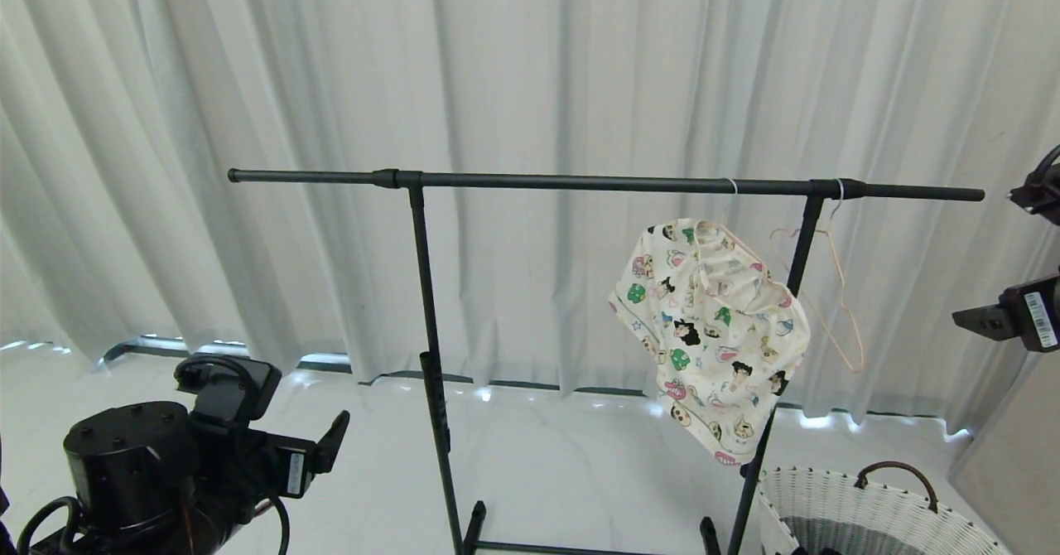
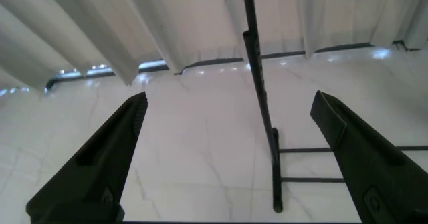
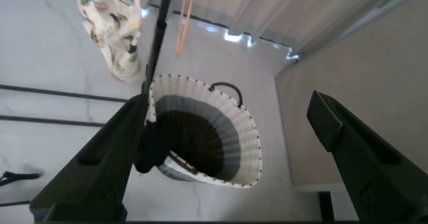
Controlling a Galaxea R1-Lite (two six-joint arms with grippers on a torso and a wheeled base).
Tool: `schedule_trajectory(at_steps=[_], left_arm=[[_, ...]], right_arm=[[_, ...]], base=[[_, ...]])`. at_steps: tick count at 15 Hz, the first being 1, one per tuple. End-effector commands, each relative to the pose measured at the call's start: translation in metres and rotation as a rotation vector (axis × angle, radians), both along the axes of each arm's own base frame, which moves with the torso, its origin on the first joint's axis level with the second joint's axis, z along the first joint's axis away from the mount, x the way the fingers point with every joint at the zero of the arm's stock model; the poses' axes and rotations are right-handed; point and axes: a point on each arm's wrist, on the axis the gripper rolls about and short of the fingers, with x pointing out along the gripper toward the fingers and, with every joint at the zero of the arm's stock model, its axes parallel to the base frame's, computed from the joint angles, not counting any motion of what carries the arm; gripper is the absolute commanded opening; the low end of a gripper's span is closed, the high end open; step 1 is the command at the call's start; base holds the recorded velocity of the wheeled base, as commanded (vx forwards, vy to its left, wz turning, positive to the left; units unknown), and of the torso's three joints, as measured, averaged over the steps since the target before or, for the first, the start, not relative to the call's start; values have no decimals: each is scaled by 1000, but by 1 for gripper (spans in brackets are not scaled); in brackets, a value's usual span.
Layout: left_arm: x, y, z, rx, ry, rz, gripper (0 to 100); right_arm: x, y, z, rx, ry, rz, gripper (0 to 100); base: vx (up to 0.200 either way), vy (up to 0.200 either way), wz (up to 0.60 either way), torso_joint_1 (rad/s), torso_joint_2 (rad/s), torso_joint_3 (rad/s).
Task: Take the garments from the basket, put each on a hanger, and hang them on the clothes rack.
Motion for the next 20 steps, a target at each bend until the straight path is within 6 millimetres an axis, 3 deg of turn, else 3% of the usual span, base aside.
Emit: schedule_trajectory(at_steps=[1, 4, 13, 20], left_arm=[[2, 4, -5, -11, 22, 27, 100], [3, 11, -7, -26, 29, 72, 100], [6, 20, -13, -15, 59, 138, 100], [6, 21, -13, -11, 56, 152, 100]], right_arm=[[-4, -1, -3, -13, 7, -22, 100], [-12, -3, -11, -47, 27, -61, 100], [-21, -5, -51, -91, 174, -97, 100], [-29, -7, -62, -112, 210, -117, 100]], base=[[0, 0, 0, 0, 0, 0], [0, 0, 0, -32, 71, 40], [0, 0, 0, -209, 484, 262], [0, 0, 0, -193, 481, 279]])
